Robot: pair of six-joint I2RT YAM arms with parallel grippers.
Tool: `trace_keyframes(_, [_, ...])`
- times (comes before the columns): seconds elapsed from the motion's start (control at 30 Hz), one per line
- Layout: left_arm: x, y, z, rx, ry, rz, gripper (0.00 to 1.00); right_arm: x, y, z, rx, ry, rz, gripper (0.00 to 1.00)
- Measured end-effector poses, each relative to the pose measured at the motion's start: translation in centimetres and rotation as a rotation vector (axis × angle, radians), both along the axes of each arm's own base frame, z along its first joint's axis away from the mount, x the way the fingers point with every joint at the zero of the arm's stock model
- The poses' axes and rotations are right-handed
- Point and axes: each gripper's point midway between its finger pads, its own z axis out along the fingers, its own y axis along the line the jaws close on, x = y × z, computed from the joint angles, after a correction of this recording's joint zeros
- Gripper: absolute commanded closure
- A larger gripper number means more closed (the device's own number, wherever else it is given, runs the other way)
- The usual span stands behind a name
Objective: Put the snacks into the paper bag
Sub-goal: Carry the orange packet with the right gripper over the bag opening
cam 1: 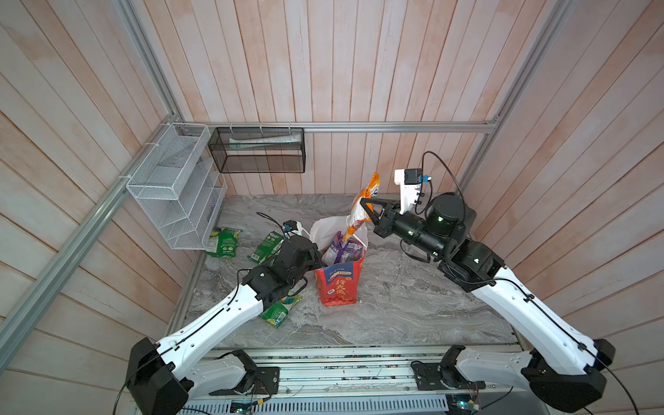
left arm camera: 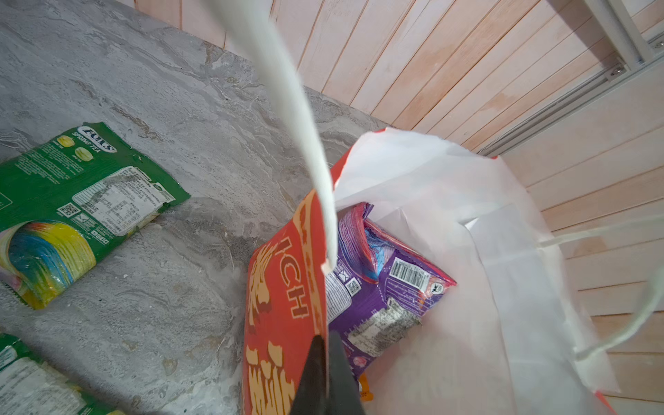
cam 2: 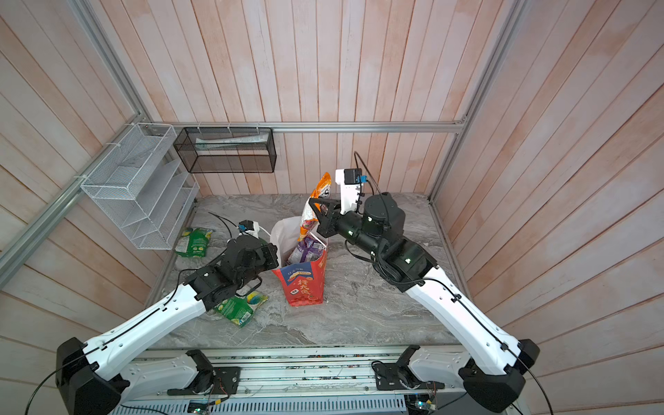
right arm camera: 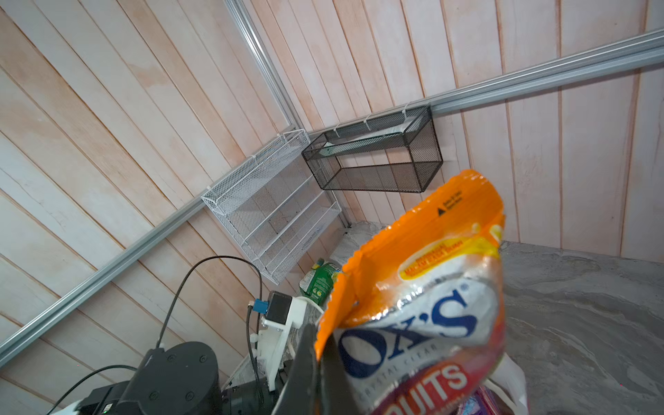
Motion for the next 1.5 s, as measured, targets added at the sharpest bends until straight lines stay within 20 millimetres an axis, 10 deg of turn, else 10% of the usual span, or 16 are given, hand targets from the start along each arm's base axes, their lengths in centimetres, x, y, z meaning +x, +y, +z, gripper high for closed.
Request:
trace_keyframes(0.37, [0.0, 0.0, 0.0, 0.001, 0.001, 0.0, 1.0, 2.0, 4.7, -6.6, -0.197, 0.092, 0.04, 1.0])
trace_keyframes(1.5, [-0.2, 0.4, 0.0, 0.008, 0.003, 0.006, 1.0, 3.8, 4.9, -8.8, -0.313, 0.181, -0.028, 1.0])
